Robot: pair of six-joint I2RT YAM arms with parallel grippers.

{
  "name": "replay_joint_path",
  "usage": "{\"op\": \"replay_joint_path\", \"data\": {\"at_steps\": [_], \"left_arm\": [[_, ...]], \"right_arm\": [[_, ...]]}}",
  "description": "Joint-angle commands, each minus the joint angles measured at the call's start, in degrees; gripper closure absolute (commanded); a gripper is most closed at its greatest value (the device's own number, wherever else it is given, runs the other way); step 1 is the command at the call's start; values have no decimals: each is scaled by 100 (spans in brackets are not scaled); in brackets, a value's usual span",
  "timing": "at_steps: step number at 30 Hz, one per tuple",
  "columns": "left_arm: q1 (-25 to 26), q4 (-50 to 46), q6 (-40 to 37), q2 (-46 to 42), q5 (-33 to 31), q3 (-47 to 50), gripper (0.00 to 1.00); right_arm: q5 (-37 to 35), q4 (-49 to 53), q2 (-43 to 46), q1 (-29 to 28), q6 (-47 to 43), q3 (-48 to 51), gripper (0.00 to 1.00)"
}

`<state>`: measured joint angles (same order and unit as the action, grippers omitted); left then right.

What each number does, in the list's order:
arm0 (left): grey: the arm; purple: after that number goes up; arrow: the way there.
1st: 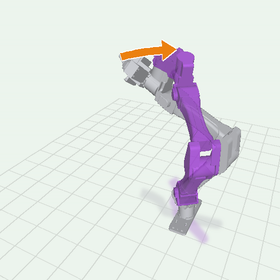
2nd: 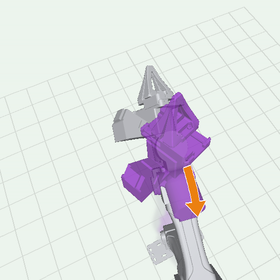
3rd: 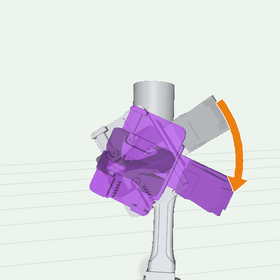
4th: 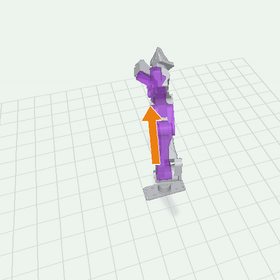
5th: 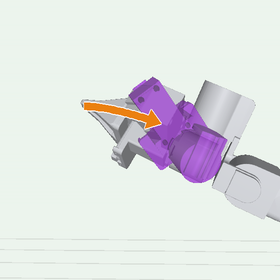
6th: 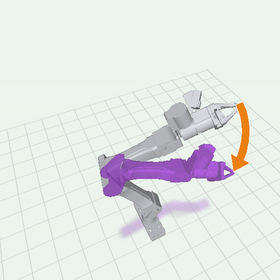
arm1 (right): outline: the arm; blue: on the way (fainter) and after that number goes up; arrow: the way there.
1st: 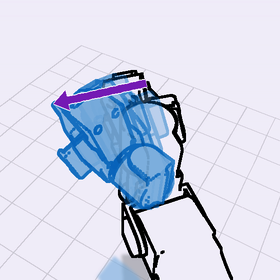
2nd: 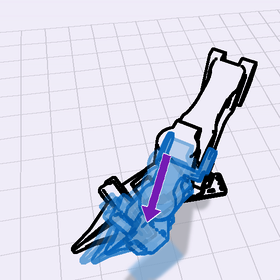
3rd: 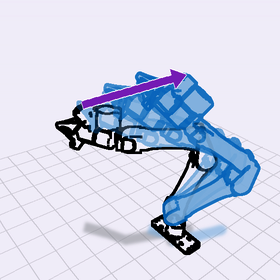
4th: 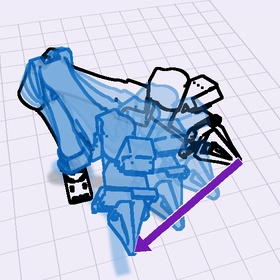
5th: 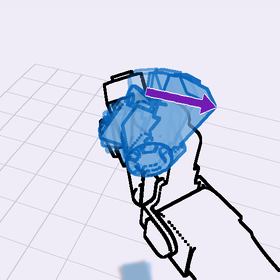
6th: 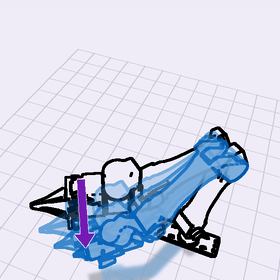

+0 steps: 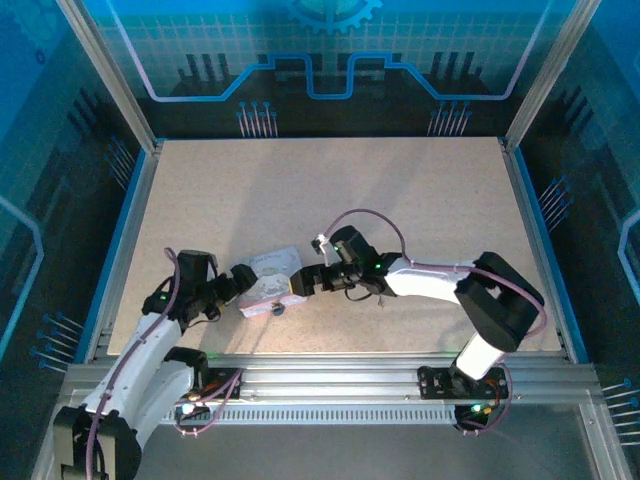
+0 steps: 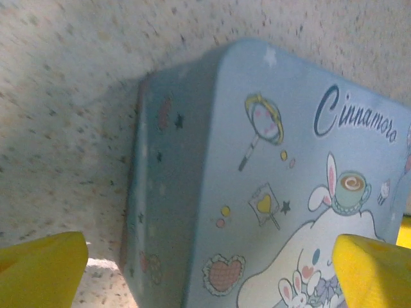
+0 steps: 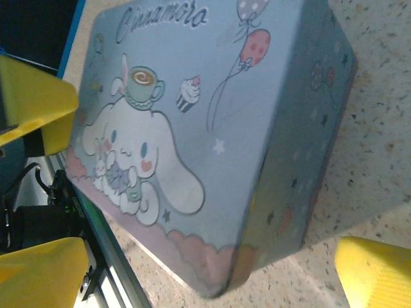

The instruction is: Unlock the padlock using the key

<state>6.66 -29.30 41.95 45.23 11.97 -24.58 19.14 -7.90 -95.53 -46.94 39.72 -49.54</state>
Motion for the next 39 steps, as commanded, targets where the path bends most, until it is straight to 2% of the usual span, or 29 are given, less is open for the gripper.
{"op": "replay_joint_path", "data": {"at_steps": [1,5,11,16,21,28,32,35,39], "left_arm": [[140,497,150,144,526,45,1],[358,879,182,566,726,-57,4],[945,1520,323,1303,641,-442,8],[1418,2302,405,2367,562,-948,10],[1657,3048,424,3444,496,-1648,12],[1769,3522,385,4604,467,-2603,12],[1768,3626,409,4840,353,-2701,10],[1769,3600,390,4825,244,-2641,7],[1760,3480,277,4576,25,-2506,1]], "right_arm": [[65,-252,-255,-23,146,-382,0],[194,-299,-504,166,104,-513,1],[548,-317,-564,552,-41,-574,6],[796,-191,-561,975,-255,-648,10],[944,33,-607,1419,-523,-781,12],[1034,167,-812,1996,-785,-947,11],[753,374,-828,2222,-974,-992,9],[391,599,-722,2382,-1112,-1007,0],[-296,1059,-446,2546,-1436,-1016,0]]}}
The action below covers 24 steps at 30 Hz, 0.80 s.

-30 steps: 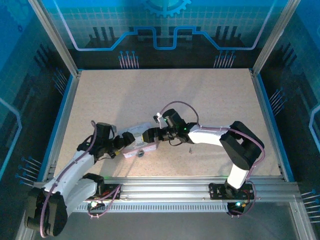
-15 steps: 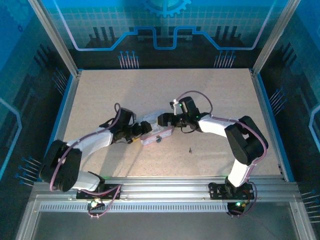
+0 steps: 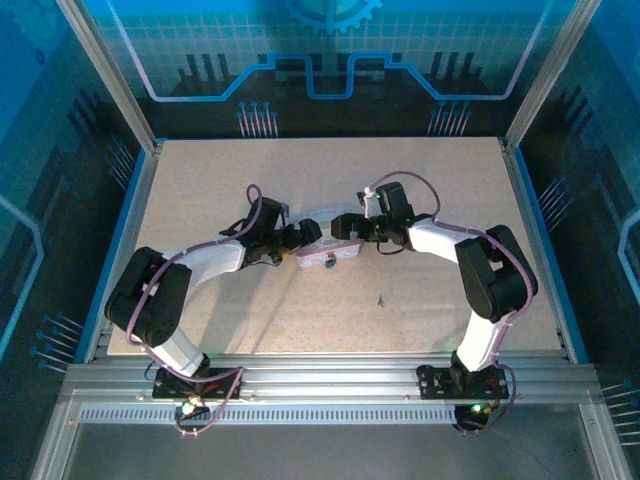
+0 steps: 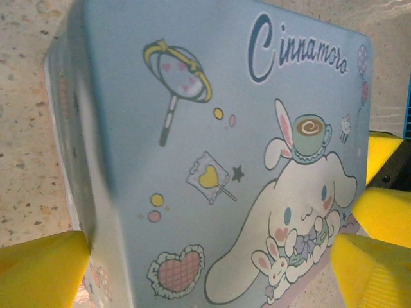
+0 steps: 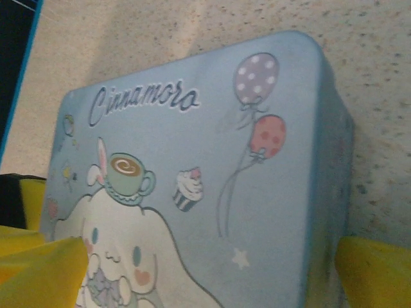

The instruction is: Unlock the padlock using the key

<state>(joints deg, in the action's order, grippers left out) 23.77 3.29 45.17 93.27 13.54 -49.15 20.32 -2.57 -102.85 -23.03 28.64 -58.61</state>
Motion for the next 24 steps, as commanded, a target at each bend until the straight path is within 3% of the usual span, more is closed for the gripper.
{"op": "replay_joint_path", "data": {"at_steps": [1,8,14,20,24], "left_arm": [[41,163,-96,-316,-212,-19,1],[31,-13,-364,-1162,-853,400,1],[26,-106,-167,-1714,-994,718,1],[110,472,248,-1766,-734,1047,1],[135,567,261,-1666,-660,1080,1]], "right_arm": [[-571,627,391,198,-392,-91,0],[-1184,1147,1550,475,-710,568,0],[-1237,2465,3260,386,-593,1495,1],[-1522,3652,4494,-223,44,2336,11],[-1710,3647,4485,-906,563,2587,20]]}}
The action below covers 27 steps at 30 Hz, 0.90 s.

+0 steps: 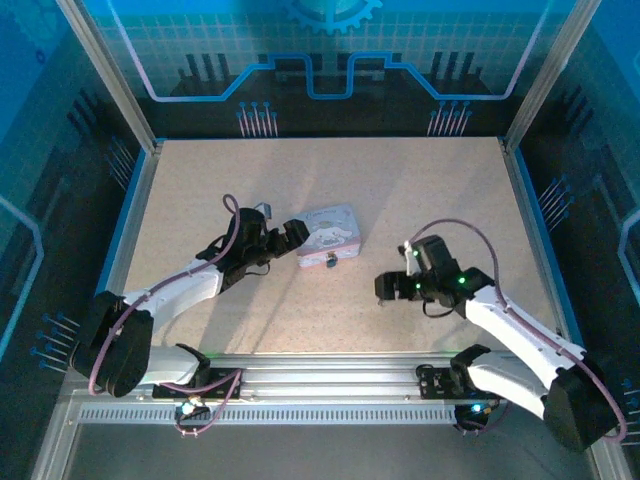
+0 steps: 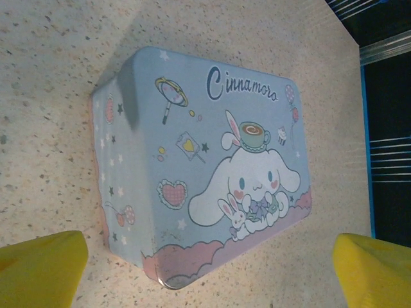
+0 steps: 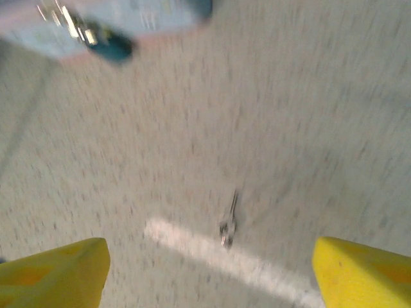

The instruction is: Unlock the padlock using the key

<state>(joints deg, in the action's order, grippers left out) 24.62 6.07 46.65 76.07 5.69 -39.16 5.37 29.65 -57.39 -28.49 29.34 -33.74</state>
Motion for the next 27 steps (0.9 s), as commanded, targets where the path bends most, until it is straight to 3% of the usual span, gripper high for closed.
{"op": "replay_joint_path", "data": {"at_steps": [1,5,14,27], "left_arm": [[51,323,131,57,113,97,1],[60,475,219,70,146,174,1],[60,394,204,82,177,110,1],[60,176,81,-62,125,73,1]], "right_arm": [[-301,434,-175,-514,557,88,22],[-502,407,-915,-878,540,-192,29],[-684,-11,-1966,-903,362,-544,45],[-845,-41,-2306,-737,265,-633,61]]}}
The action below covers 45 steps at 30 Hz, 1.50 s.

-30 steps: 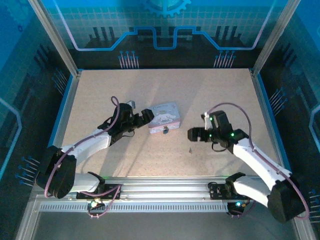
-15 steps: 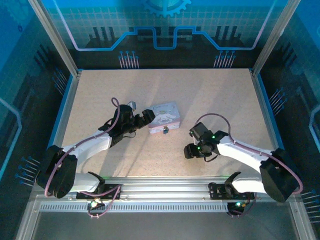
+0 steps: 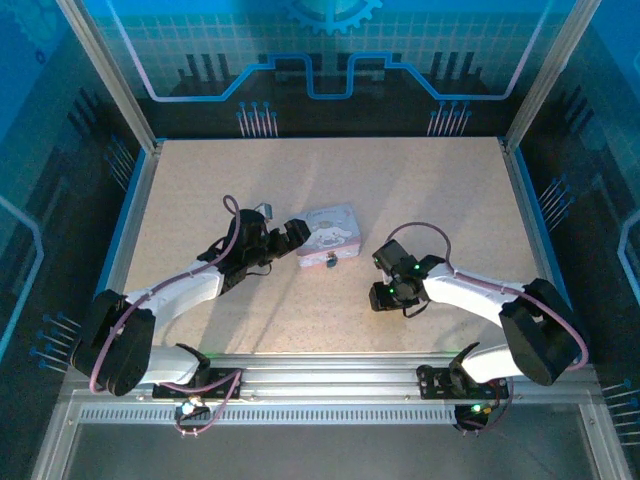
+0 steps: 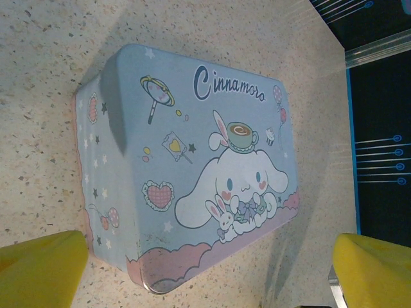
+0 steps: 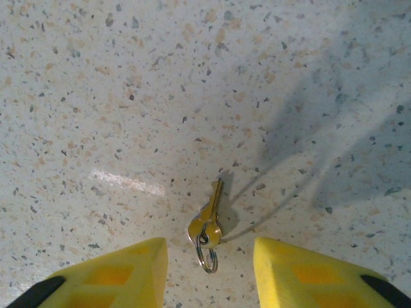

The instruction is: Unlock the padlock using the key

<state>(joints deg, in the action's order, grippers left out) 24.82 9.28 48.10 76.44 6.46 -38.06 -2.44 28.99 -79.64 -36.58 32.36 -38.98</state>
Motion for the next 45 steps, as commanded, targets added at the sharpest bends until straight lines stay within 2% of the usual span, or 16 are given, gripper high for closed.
{"op": "replay_joint_path", "data": {"at_steps": [1,8,14,23,29,34,41,45], "left_arm": [[40,-164,-76,-124,42,-26,1],[41,-89,24,-245,40,49,1],[41,-405,-148,-312,-56,-115,1],[26,-677,-268,-441,-160,-233,1],[14,-944,-483,-733,-316,-483,1],[14,-912,-304,-726,-89,-550,1],[33,-900,-147,-849,251,-433,1],[32,-692,-14,-834,562,-326,3]], "right_arm": [[-60,4,-78,80,-28,-86,62],[-1,-159,-212,81,24,-44,68],[58,-244,-470,89,33,0,72],[85,-179,-617,89,-68,-21,85],[54,-220,-292,219,-133,170,94],[200,-346,-276,304,-231,225,100],[330,-638,218,478,-400,415,100],[724,-1135,614,746,-439,690,100]]}}
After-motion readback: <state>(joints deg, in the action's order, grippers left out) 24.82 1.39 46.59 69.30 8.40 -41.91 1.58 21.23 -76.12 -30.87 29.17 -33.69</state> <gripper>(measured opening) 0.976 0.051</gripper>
